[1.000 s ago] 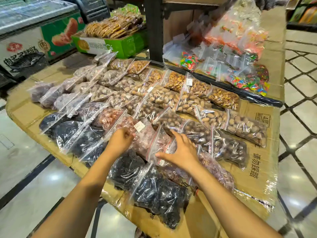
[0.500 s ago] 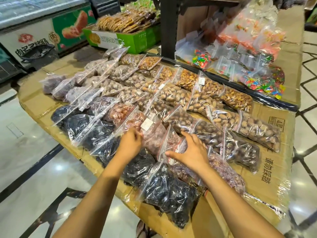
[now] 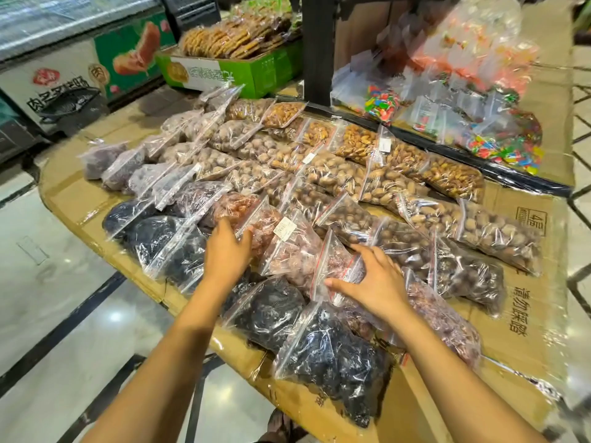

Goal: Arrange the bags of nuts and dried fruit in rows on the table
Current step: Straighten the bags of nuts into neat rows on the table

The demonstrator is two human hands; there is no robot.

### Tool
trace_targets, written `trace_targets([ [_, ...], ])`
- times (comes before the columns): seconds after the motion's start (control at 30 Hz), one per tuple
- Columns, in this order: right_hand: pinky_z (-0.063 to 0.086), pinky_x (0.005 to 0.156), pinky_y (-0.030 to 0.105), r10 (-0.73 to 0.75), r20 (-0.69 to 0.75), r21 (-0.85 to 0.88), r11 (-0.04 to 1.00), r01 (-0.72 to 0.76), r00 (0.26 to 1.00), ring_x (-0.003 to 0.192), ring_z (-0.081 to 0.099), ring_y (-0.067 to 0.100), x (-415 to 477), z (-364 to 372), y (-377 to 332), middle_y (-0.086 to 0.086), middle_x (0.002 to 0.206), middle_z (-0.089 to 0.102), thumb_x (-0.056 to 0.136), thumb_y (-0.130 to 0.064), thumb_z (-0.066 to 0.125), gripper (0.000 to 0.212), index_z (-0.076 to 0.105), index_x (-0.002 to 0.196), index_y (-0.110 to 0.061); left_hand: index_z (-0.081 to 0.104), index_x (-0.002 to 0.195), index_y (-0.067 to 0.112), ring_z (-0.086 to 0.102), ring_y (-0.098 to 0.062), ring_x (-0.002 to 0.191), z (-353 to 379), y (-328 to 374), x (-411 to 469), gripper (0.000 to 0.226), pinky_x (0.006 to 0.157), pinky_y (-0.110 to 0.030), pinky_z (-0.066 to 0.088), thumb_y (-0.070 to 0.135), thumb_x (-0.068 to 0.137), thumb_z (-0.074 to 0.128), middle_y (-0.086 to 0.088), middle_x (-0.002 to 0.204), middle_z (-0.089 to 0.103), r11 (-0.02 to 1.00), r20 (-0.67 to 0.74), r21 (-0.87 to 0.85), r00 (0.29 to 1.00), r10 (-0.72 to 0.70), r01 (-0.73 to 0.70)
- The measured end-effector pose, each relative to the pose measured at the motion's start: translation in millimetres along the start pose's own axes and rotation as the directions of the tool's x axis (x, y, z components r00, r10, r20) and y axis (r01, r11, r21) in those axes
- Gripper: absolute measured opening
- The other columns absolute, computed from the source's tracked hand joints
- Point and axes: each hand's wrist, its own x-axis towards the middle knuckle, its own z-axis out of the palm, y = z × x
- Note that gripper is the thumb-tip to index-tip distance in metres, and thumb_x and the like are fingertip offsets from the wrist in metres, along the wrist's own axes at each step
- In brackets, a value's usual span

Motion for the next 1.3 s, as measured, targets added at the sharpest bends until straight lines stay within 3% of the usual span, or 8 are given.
trace_targets([
  [0.1,0.033,0.111,0.048,0.005,0.0,0.024,1.0,-0.005,1.0,0.136,0.034,0.02,-2.7,-1.1,-1.8,-0.005,0.149,0.031,0.053,-0.091,0.05,0.11,0.026,0.145,-0.035,0.045,0.13,-0.001,0.06,-0.019,0.077,-4.8,-7.3,31.3,0.056,0.067,-0.03,0.045,0.037,0.092,0.06,-0.009,0.098,0.063,0.993,0.142,0.055,0.983,-0.115,0.108],
  [0.2,0.03,0.113,0.047,0.019,0.017,0.032,0.999,-0.02,1.0,0.139,0.028,0.021,-4.5,-3.7,-4.6,-0.002,0.153,0.024,0.052,-0.089,0.053,0.118,0.016,0.149,-0.033,0.058,0.098,0.001,0.065,-0.017,0.068,-3.3,-7.6,48.1,0.025,0.058,-0.029,0.052,0.025,0.092,0.062,-0.01,0.086,0.07,0.997,0.257,0.007,0.963,-0.076,0.077],
  [0.33,0.015,0.117,0.052,-0.015,0.028,0.006,1.0,0.015,0.999,0.146,0.001,0.024,-14.8,-14.6,-6.6,-0.003,0.158,-0.007,0.048,-0.093,0.047,0.13,-0.01,0.149,-0.036,0.061,0.096,0.005,0.061,-0.023,0.063,2.4,-0.2,58.6,0.01,0.06,-0.036,0.055,0.012,0.094,0.054,-0.006,0.077,0.065,0.983,0.12,0.085,0.981,0.155,-0.165],
  [0.47,0.009,0.118,0.05,0.086,-0.115,0.001,0.996,-0.087,0.99,0.146,-0.002,0.021,-33.3,-26.8,10.0,-0.005,0.159,-0.004,0.041,-0.102,0.033,0.131,-0.005,0.149,-0.039,0.062,0.097,0.011,0.063,-0.027,0.064,6.3,-6.5,71.6,0.007,0.061,-0.045,0.058,0.011,0.091,0.057,-0.01,0.083,0.068,0.992,0.159,0.067,0.983,0.092,-0.104],
  [0.6,0.012,0.117,0.05,0.334,-0.112,0.097,0.941,-0.324,0.936,0.147,0.002,0.023,-62.2,-24.4,37.6,0.002,0.16,0.0,0.046,-0.093,0.048,0.132,-0.002,0.151,-0.031,0.055,0.109,0.002,0.053,-0.033,0.101,-2.1,8.1,57.3,0.025,0.085,-0.045,0.048,0.018,0.09,0.055,-0.018,0.114,0.054,0.965,-0.105,0.041,0.959,0.264,-0.261],
  [0.8,0.021,0.114,0.053,0.473,-0.167,0.032,0.88,-0.475,0.865,0.146,0.013,0.026,-84.0,-7.6,44.9,0.005,0.16,0.009,0.052,-0.092,0.05,0.125,0.008,0.15,-0.028,0.061,0.105,-0.003,0.064,-0.039,0.092,21.0,41.7,26.9,0.036,0.077,-0.042,0.051,0.031,0.092,0.057,-0.024,0.097,0.067,0.947,0.313,0.089,0.911,0.268,-0.309],
  [1.07,0.014,0.116,0.041,0.38,-0.146,0.033,0.925,-0.379,0.913,0.144,0.012,0.025,-88.1,-12.7,46.9,0.008,0.157,0.017,0.055,-0.082,0.058,0.123,0.011,0.151,-0.021,0.066,0.104,0.004,0.048,-0.02,0.047,34.5,46.9,37.4,0.014,0.044,-0.033,0.041,0.006,0.091,0.06,-0.01,0.068,0.065,0.97,0.168,-0.116,0.958,0.233,-0.215],
  [1.3,0.011,0.117,0.043,0.234,-0.019,-0.092,0.968,-0.235,0.972,0.144,0.009,0.023,-102.9,-25.2,82.8,0.001,0.158,0.011,0.05,-0.089,0.053,0.129,0.0,0.151,-0.031,0.054,0.117,0.005,0.061,-0.024,0.07,37.5,69.7,28.5,0.025,0.057,-0.034,0.053,0.006,0.091,0.055,-0.011,0.093,0.063,0.98,0.167,0.058,0.97,0.177,-0.189],
])
